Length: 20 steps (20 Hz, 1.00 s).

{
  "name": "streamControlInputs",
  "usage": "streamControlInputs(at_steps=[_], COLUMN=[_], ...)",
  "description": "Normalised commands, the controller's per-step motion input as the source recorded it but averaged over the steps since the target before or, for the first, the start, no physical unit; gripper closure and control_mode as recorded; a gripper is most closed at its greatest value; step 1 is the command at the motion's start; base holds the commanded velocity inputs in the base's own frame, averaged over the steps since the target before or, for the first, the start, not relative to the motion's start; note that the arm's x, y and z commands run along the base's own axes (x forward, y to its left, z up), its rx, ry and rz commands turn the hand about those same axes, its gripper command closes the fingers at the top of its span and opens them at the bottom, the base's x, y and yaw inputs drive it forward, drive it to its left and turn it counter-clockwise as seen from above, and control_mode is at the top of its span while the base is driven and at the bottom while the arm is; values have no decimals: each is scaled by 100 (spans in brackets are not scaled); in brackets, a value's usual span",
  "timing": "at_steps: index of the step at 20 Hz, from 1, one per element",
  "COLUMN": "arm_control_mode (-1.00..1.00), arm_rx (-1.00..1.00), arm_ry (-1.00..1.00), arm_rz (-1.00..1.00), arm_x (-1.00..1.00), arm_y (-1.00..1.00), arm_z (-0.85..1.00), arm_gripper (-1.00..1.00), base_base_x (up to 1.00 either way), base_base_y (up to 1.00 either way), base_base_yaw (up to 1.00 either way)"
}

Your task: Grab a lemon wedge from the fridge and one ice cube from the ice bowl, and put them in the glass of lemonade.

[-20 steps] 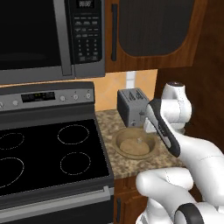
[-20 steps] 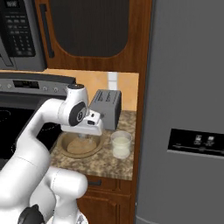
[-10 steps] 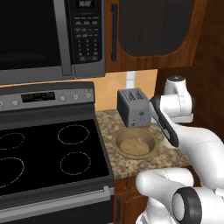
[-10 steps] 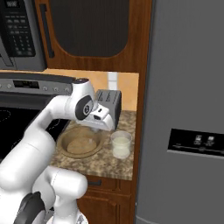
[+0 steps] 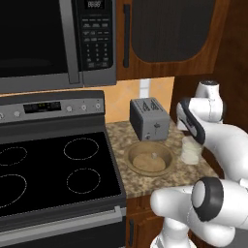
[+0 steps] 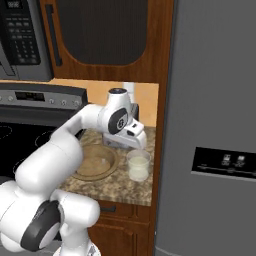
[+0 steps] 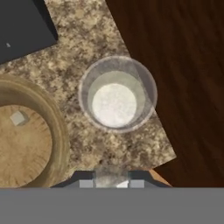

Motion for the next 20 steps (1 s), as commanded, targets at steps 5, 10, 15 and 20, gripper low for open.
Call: streamControlInputs(at_steps=[5, 10, 15, 20], arm_control_mode=[-100, -100, -100, -100], arm_rx=[0, 0, 0, 0], arm_ry=[0, 0, 0, 0], arm_rz=[0, 0, -2, -1], arm_x=[7, 9, 29, 30], arm_y=[-27, 1, 8, 0], arm_z=[0, 0, -17, -62], arm_gripper=[100, 100, 100, 100], base_base_x=[0, 0, 0, 0], base_base_y=[0, 0, 0, 0], base_base_yaw=[0, 0, 0, 0])
